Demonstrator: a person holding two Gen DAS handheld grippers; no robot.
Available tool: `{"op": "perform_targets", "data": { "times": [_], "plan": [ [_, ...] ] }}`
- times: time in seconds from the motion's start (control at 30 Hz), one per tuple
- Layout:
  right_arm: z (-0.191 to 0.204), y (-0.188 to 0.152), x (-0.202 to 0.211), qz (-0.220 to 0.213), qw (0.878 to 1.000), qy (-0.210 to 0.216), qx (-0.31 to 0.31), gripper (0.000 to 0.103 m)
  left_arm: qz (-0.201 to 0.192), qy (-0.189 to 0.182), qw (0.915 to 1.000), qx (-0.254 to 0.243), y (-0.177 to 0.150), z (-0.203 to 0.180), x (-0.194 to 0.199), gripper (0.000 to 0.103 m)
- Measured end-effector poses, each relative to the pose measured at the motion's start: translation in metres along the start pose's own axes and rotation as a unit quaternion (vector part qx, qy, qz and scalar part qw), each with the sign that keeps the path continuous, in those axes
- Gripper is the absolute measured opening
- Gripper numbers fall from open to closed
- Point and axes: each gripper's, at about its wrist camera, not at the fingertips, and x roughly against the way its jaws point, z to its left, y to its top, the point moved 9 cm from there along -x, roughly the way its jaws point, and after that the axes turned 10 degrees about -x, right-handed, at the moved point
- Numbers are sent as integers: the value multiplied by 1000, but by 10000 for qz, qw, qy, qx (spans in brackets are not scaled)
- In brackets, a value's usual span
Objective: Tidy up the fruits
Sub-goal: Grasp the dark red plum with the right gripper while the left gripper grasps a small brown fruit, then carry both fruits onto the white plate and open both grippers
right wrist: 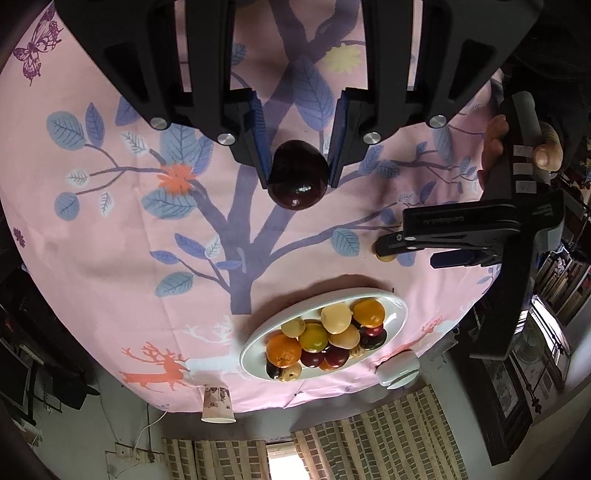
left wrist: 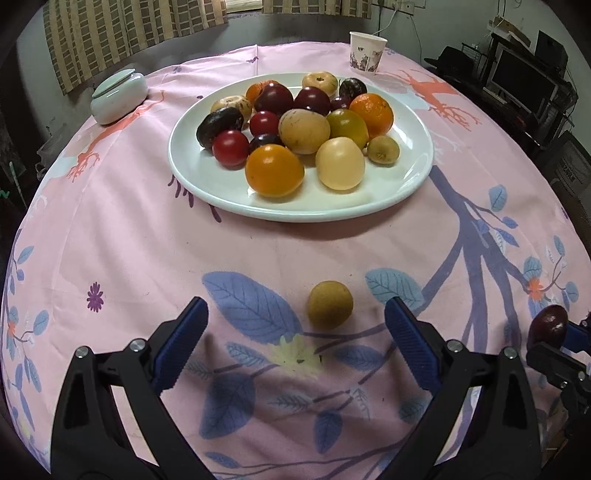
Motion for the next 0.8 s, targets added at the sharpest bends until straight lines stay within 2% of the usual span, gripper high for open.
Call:
{"op": "perform_targets", "data": {
  "times": [0.17, 0.27, 0.33, 0.43, 0.5, 0.6, 0.8],
  "plan": [
    [1, 3, -6, 48, 9999, 98, -79, 30, 77, 7, 9999, 119, -1, 5, -16, 98],
    [4, 5, -7, 40, 9998, 146, -121, 31, -7, -37, 9999, 126, 1, 4, -16, 89],
    [4, 5, -7, 26, 9997, 171, -172, 30, -143, -104, 9998, -28, 2, -5, -10, 74],
    [3, 4, -9, 57, 9995, 169, -264, 30, -324, -130, 9986, -392, 2, -23, -3, 36],
    [2, 4, -10, 77, 9995, 134, -277, 30, -405, -80, 9974, -584, 1, -31, 0, 28],
    [3, 4, -9, 75, 9996, 88, -266, 30, -434, -78, 9972, -598, 0, -32, 2, 26],
    [5, 4, -6, 37, 9995, 76, -298, 30, -517, -565, 9970, -127, -7, -16, 19, 25]
  ]
}}
